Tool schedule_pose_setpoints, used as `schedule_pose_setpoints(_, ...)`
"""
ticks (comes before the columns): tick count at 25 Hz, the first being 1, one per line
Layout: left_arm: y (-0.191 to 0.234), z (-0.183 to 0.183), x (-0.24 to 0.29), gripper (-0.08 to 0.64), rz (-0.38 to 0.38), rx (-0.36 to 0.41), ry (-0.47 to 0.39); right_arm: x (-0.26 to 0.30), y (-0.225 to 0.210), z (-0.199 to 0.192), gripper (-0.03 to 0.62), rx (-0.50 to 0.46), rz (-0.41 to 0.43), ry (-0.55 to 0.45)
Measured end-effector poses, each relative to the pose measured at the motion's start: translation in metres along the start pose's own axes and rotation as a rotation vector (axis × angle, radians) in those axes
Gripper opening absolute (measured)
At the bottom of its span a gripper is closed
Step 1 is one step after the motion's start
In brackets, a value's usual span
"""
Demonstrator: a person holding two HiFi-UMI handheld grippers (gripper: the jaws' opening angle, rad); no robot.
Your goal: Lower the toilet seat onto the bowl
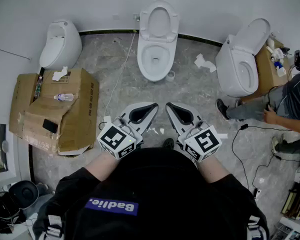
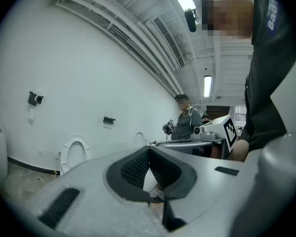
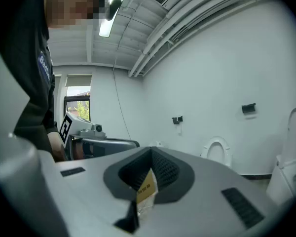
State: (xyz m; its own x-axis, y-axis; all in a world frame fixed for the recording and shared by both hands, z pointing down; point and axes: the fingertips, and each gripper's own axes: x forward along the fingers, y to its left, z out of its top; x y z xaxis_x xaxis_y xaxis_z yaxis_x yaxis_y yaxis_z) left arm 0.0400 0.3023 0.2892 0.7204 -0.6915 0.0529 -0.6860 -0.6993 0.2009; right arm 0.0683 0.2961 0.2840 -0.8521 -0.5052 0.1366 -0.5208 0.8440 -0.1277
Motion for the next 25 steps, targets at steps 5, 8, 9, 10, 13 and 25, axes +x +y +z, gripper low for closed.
schedule_pose_setpoints(5,0.000,0.001,0.003,0.017,-0.002,0.000,0.000,0.000,-0.002,0.001,0.028,-0.001,0.000,-0.002)
schedule_pose_setpoints(8,-0.001,0.001,0.003,0.017,-0.002,0.001,-0.001,-0.002,-0.003,0.001,0.028,-0.002,-0.002,-0.002)
schedule_pose_setpoints(9,-0.002,0.001,0.003,0.017,-0.002,0.001,-0.002,-0.002,-0.003,0.001,0.028,-0.002,-0.003,-0.002)
schedule_pose_setpoints(10,-0.002,0.001,0.003,0.017,-0.001,0.001,-0.002,-0.003,-0.003,0.001,0.028,-0.003,-0.003,-0.002)
schedule_pose_setpoints(13,-0.003,0.001,0.004,0.017,-0.002,0.001,0.000,-0.003,-0.003,0.002,0.028,0.000,0.001,-0.004)
schedule_pose_setpoints(25,-0.007,0.002,0.028,0.017,0.011,-0.004,0.006,-0.016,-0.024,0.002,0.028,0.033,0.020,-0.005)
